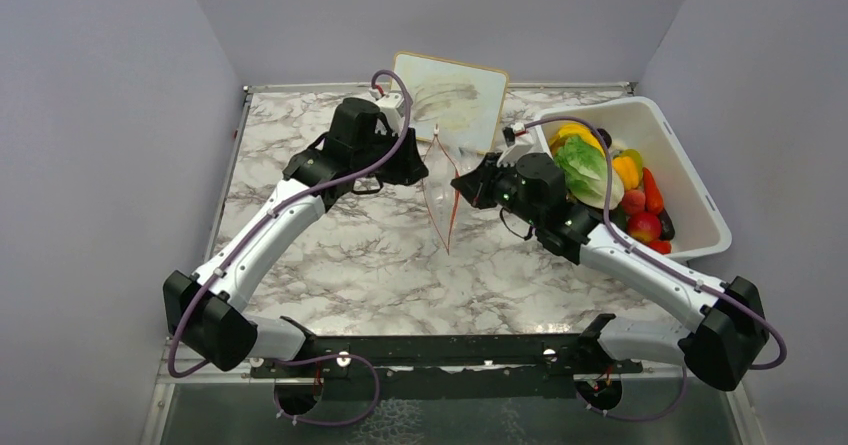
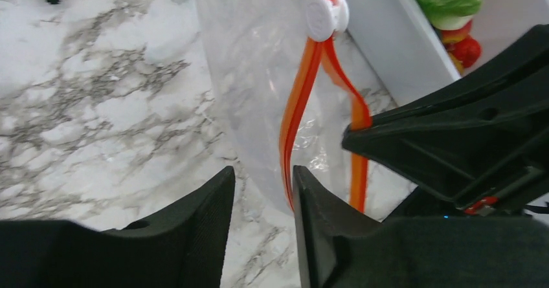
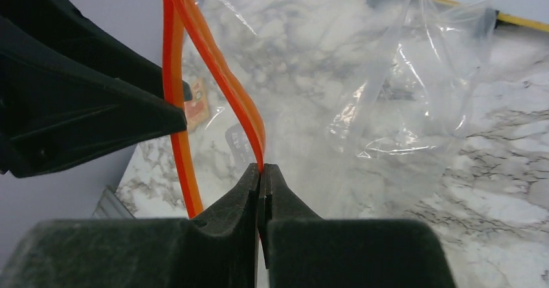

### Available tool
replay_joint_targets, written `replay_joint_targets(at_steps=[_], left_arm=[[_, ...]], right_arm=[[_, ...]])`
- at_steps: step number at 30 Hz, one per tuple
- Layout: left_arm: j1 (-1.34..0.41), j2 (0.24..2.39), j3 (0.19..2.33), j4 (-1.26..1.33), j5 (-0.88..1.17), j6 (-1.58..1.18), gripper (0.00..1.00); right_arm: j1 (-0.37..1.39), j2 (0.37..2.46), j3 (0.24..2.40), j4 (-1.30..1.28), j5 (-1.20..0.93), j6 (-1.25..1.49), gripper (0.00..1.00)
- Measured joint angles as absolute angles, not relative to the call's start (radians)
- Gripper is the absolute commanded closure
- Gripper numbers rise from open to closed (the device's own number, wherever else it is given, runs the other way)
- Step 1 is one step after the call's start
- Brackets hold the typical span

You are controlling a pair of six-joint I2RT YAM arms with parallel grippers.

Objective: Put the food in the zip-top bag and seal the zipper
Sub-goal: Open the zipper of the food storage bag.

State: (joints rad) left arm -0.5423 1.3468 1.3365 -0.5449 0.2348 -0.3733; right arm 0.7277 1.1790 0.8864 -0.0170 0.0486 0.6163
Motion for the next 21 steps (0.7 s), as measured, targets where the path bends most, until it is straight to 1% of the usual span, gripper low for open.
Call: replay_joint_targets(at_steps=[1, 2, 4, 7, 9, 11, 12, 13, 16, 18, 19, 21], left_arm=[[-0.540, 1.347, 1.327, -0.531, 0.266, -0.381, 0.45], [-0.540, 1.346, 1.316, -0.513, 0.299, -0.391, 0.41], [-0.538, 1.345, 1.281, -0.467, 0.358, -0.410, 0.37], [-0.538, 1.344, 1.227, -0.421, 0.416, -0.438, 0.34], [-0.538, 1.344, 1.201, -0.398, 0.442, -0.450, 0.36], [-0.538, 1.345, 1.189, -0.381, 0.454, -0.458, 0.43], [-0.538, 1.345, 1.185, -0.373, 0.455, -0.460, 0.48], [-0.538, 1.345, 1.184, -0.366, 0.454, -0.461, 0.56], [-0.538, 1.345, 1.183, -0.349, 0.426, -0.458, 0.82], [-0.538, 1.343, 1.183, -0.350, 0.381, -0.445, 0.96], [-0.538, 1.342, 1.184, -0.354, 0.352, -0.434, 1.00], [-0.538, 1.334, 1.186, -0.369, 0.290, -0.411, 1.00]], right_arm=[[0.728, 1.186, 0.881, -0.002, 0.033, 0.632, 0.99], [0.728, 1.189, 0.877, 0.009, 0.020, 0.648, 0.99], [0.728, 1.207, 0.875, 0.029, 0.001, 0.674, 0.99], [0.728, 1.212, 0.875, 0.053, -0.017, 0.707, 0.99], [0.730, 1.212, 0.874, 0.070, -0.023, 0.723, 0.99], [0.730, 1.212, 0.872, 0.079, -0.024, 0.734, 0.99], [0.730, 1.212, 0.872, 0.080, -0.024, 0.738, 0.99], [0.730, 1.212, 0.872, 0.080, -0.024, 0.741, 0.99], [0.731, 1.205, 0.864, 0.078, -0.019, 0.740, 0.99], [0.731, 1.195, 0.859, 0.066, 0.003, 0.731, 0.99], [0.731, 1.190, 0.858, 0.052, 0.020, 0.725, 0.99], [0.731, 1.175, 0.858, 0.015, 0.070, 0.706, 0.99]])
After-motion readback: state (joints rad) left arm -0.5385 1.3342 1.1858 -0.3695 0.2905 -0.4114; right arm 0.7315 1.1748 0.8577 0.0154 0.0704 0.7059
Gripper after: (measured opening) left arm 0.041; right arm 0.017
